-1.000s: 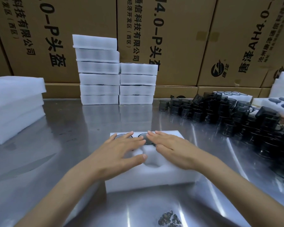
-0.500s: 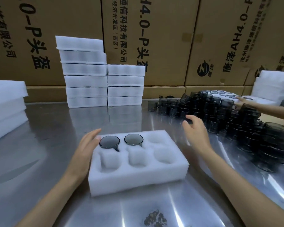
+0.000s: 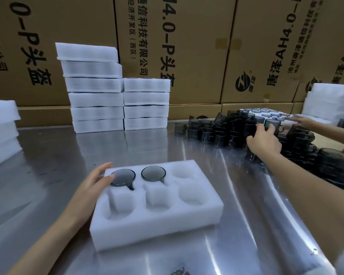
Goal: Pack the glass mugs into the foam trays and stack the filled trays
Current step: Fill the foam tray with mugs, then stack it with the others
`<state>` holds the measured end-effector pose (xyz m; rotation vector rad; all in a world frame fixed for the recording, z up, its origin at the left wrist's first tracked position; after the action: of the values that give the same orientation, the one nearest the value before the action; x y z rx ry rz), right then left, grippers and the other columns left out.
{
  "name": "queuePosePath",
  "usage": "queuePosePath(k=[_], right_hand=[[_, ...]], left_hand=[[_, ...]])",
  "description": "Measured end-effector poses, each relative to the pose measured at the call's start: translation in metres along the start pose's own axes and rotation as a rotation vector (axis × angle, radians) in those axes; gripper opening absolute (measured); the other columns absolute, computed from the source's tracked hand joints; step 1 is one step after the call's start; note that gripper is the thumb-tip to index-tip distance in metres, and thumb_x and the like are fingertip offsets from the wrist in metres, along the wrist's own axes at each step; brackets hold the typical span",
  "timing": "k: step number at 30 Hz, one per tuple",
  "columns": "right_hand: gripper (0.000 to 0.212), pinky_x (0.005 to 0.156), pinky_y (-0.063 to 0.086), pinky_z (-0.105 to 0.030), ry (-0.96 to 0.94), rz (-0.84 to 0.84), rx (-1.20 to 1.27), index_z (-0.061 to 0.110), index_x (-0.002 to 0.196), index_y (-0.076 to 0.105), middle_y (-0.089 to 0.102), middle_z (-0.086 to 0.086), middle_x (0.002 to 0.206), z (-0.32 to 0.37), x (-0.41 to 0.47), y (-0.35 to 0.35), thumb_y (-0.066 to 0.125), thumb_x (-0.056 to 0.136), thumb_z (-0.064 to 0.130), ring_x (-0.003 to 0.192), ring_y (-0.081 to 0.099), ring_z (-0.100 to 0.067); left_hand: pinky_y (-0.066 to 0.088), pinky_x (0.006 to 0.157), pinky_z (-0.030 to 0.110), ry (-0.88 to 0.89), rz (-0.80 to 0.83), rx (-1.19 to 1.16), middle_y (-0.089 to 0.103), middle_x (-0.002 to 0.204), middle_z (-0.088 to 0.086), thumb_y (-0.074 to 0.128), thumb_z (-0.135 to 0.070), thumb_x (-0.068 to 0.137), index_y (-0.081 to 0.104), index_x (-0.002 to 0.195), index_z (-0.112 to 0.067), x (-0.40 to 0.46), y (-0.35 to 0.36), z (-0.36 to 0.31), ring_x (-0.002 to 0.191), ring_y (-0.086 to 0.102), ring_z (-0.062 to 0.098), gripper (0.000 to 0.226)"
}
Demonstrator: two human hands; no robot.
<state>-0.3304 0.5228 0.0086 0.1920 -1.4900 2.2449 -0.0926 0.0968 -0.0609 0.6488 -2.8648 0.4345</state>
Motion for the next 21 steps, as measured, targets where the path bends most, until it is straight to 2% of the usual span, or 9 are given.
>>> queuePosePath(k=[2, 5, 9, 11, 14, 17, 19, 21], right_hand=[[0.051, 0.075, 0.038, -0.041, -0.022, 0.040, -0.089, 0.015, 0.142, 0.027, 0.011, -0.018, 0.154, 0.000, 0.004, 0.004, 0.046, 0.096, 0.023, 0.110, 0.051, -0.042], [0.045, 0.070, 0.037, -0.038, -0.052, 0.063, -0.222, 0.012, 0.137, 0.032, 0.025, -0.021, 0.144, -0.002, 0.005, 0.008, 0.049, 0.095, 0.022, 0.105, 0.052, -0.041], [0.024, 0.066, 0.038, -0.038, -0.095, -0.005, -0.256, 0.005, 0.117, 0.046, 0.036, -0.019, 0.124, -0.002, 0.008, 0.004, 0.049, 0.095, 0.015, 0.088, 0.053, -0.038], [0.019, 0.067, 0.038, -0.038, -0.096, -0.055, -0.222, 0.003, 0.112, 0.050, 0.039, -0.020, 0.120, -0.002, 0.007, -0.002, 0.047, 0.096, 0.012, 0.088, 0.054, -0.041], [0.019, 0.070, 0.037, -0.039, -0.118, -0.178, -0.032, 0.006, 0.108, 0.055, 0.044, -0.019, 0.119, 0.006, -0.003, -0.020, 0.049, 0.097, 0.020, 0.093, 0.055, -0.042], [0.016, 0.064, 0.035, -0.032, -0.240, -0.315, 0.276, 0.014, 0.097, 0.052, 0.052, -0.009, 0.105, 0.024, -0.030, -0.043, 0.058, 0.093, 0.028, 0.081, 0.053, -0.027], [0.023, 0.063, 0.038, -0.029, -0.327, -0.297, 0.516, 0.017, 0.097, 0.047, 0.055, 0.001, 0.092, 0.037, -0.055, -0.052, 0.066, 0.088, 0.026, 0.074, 0.054, -0.013], [0.028, 0.069, 0.045, -0.026, -0.387, -0.190, 0.703, 0.018, 0.101, 0.048, 0.058, 0.007, 0.090, 0.054, -0.084, -0.053, 0.069, 0.084, 0.020, 0.076, 0.059, -0.004]], left_hand=[[0.039, 0.074, 0.016, -0.007, 0.003, -0.015, 0.059, 0.109, -0.022, 0.053, -0.025, 0.094, 0.055, 0.118, -0.036, 0.000, 0.001, 0.000, 0.084, 0.054, -0.023, 0.027], [0.039, 0.074, 0.016, -0.008, 0.009, -0.019, 0.060, 0.108, -0.023, 0.052, -0.025, 0.094, 0.056, 0.117, -0.036, 0.000, 0.002, 0.000, 0.086, 0.055, -0.022, 0.025], [0.039, 0.073, 0.016, -0.009, 0.021, -0.036, 0.064, 0.103, -0.022, 0.052, -0.023, 0.094, 0.058, 0.111, -0.038, 0.000, 0.002, -0.001, 0.088, 0.058, -0.017, 0.024], [0.040, 0.076, 0.017, -0.012, 0.030, -0.037, 0.064, 0.104, -0.022, 0.052, -0.024, 0.094, 0.058, 0.110, -0.040, 0.000, 0.002, 0.000, 0.095, 0.058, -0.012, 0.024], [0.042, 0.080, 0.022, -0.017, 0.041, -0.050, 0.064, 0.107, -0.020, 0.053, -0.025, 0.094, 0.059, 0.113, -0.039, 0.001, 0.002, 0.002, 0.102, 0.058, -0.006, 0.024], [0.042, 0.078, 0.021, -0.013, 0.058, -0.071, 0.066, 0.102, -0.023, 0.062, -0.033, 0.087, 0.059, 0.110, -0.041, 0.001, 0.003, 0.000, 0.098, 0.060, -0.007, 0.025], [0.042, 0.078, 0.021, -0.011, 0.059, -0.074, 0.066, 0.103, -0.021, 0.060, -0.039, 0.079, 0.060, 0.109, -0.041, 0.001, 0.003, 0.000, 0.098, 0.060, -0.007, 0.030], [0.042, 0.079, 0.020, -0.009, 0.055, -0.077, 0.066, 0.105, -0.020, 0.059, -0.038, 0.079, 0.060, 0.108, -0.042, 0.001, 0.003, 0.000, 0.101, 0.059, -0.006, 0.029]])
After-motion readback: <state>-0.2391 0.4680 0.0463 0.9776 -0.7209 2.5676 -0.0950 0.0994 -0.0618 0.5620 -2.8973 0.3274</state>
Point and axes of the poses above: each hand's wrist, its own x-axis towards the middle knuckle, its own y-axis out of the palm, z = x × y, the point moved 8 cm from there along x, towards the middle knuckle
